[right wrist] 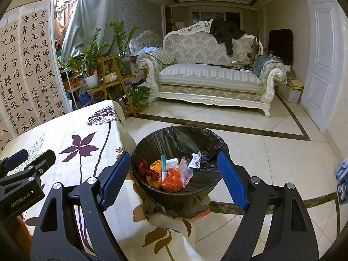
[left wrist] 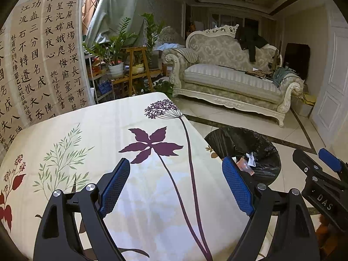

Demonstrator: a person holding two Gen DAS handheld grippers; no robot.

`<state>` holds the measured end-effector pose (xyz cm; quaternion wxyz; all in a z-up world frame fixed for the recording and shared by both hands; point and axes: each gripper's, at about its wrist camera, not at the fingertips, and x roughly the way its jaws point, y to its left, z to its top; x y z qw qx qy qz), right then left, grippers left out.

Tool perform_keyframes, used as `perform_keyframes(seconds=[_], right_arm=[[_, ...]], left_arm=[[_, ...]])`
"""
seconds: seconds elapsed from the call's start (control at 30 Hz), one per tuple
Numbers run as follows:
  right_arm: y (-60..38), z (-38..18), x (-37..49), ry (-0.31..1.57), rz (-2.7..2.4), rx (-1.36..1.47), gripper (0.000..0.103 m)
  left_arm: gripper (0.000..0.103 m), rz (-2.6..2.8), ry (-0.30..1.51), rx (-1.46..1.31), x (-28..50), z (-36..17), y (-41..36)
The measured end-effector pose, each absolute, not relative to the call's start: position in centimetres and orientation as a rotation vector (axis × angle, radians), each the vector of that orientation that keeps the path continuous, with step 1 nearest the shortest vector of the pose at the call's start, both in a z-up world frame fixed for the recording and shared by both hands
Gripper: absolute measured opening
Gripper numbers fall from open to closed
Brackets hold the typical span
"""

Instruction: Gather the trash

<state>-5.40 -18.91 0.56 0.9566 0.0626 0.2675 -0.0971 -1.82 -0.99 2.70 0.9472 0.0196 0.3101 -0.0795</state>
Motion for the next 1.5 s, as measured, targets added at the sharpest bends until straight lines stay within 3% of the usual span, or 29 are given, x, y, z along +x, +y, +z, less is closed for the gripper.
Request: perform_keyframes(seconds=[1.5], right_arm=[[-18.84, 0.63, -5.52, 0.541, -0.199, 0.125, 0.080]], left_arm=[[0.084, -0.169, 0.623, 0.039, -1.91, 3.02, -1.56]])
